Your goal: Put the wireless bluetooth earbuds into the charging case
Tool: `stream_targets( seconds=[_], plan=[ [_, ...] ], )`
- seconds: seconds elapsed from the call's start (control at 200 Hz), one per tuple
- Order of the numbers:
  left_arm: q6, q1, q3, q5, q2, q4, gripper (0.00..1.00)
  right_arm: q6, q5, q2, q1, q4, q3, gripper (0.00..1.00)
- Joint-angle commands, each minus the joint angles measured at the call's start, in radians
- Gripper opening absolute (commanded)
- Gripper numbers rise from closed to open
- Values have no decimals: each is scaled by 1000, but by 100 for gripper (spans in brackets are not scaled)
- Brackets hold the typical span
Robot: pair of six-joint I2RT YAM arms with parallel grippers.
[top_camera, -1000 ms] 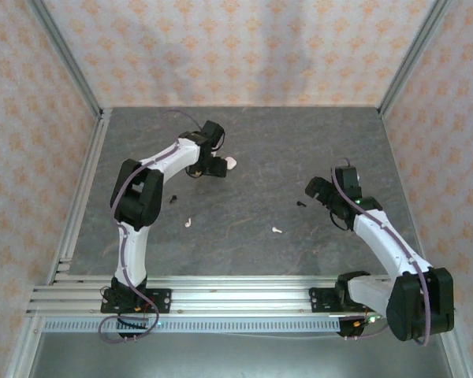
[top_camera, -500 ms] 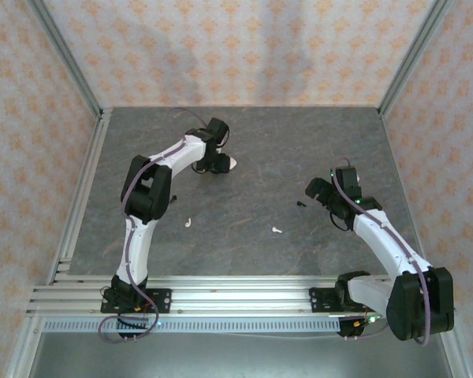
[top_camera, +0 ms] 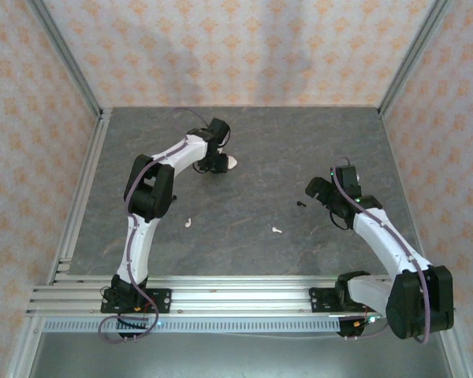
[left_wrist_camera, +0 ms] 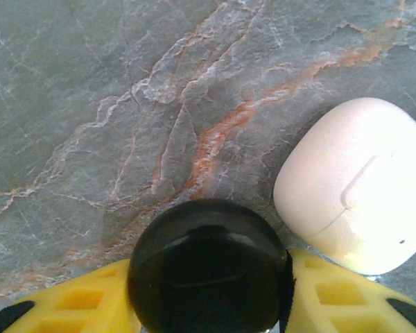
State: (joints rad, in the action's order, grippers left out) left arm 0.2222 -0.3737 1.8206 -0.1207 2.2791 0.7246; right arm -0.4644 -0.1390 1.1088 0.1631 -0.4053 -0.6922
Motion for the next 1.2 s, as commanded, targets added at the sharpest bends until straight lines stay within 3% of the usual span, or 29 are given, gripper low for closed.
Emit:
stream_targets(
  seconds=[0.0,0.24,0.425,0.54,0.686,0.881,1.196],
  plan=[
    [-34,-11,-17,-19,-9,12,41,-24,-14,2,4,-25,-46,93],
    [-104,-14,-218,-91,-211,-101,35,-56,-103,2,4,-63,-118,90],
    [-170,-17,-422,-211,-437,-225,34,-59,-309,44,9,-72,-213,87],
    [-226,-46,-540,-275,-572,-302,31,-55,-419,98,30,-133,-296,79],
    [-320,-146,-636,-279,-722,-356,29,-59,-516,149,100,-192,-386,76],
    [-320,-243,-734,-293,-893,-432,29,-124,-627,195,211,-149,-466,76],
    [-281,-286,-758,-296,-1012,-433,29,-153,-675,216,352,-70,-461,74]
  ],
)
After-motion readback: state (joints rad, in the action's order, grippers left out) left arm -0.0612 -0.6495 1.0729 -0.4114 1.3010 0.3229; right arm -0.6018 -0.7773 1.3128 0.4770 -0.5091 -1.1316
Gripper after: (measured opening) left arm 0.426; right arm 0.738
